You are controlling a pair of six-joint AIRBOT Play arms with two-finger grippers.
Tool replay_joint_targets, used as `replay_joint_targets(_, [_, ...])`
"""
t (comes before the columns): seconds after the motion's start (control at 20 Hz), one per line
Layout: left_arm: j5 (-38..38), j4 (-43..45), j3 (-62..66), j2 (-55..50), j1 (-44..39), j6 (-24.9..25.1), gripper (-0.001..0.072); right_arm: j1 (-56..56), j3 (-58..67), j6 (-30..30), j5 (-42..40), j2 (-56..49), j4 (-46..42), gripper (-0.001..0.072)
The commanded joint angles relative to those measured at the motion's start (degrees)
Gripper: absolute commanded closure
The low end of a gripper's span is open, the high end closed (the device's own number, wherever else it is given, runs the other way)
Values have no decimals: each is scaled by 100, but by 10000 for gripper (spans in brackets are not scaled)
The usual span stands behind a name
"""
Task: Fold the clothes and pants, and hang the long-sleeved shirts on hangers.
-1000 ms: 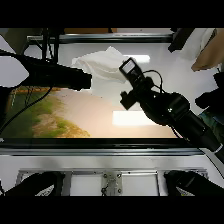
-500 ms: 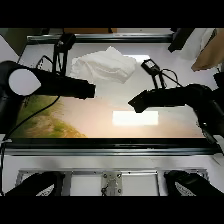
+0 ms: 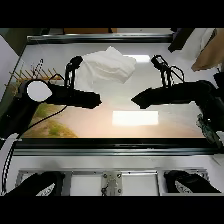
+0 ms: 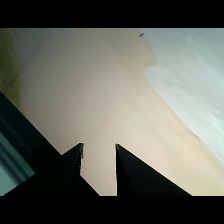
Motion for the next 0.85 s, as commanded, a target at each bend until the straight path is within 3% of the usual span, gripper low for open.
replay_joint_targets(0.0, [42, -127, -66, 4, 17, 48, 692, -17, -2, -4, -15, -4, -35, 476])
replay_joint_targets(0.05, [44, -129, -66, 4, 17, 46, 692, -17, -2, -4, -37, -2, -37, 491])
replay_joint_targets(0.1, [44, -129, -66, 4, 4, 46, 692, -17, -2, -4, -92, -2, -37, 669])
replay_joint_targets(0.15, [46, -129, -66, 4, -17, 46, 691, -17, -2, -26, -136, -4, -37, 684])
replay_joint_targets(0.8, [50, -129, -66, 4, -37, 46, 691, -15, -2, -24, -199, -4, -33, 684])
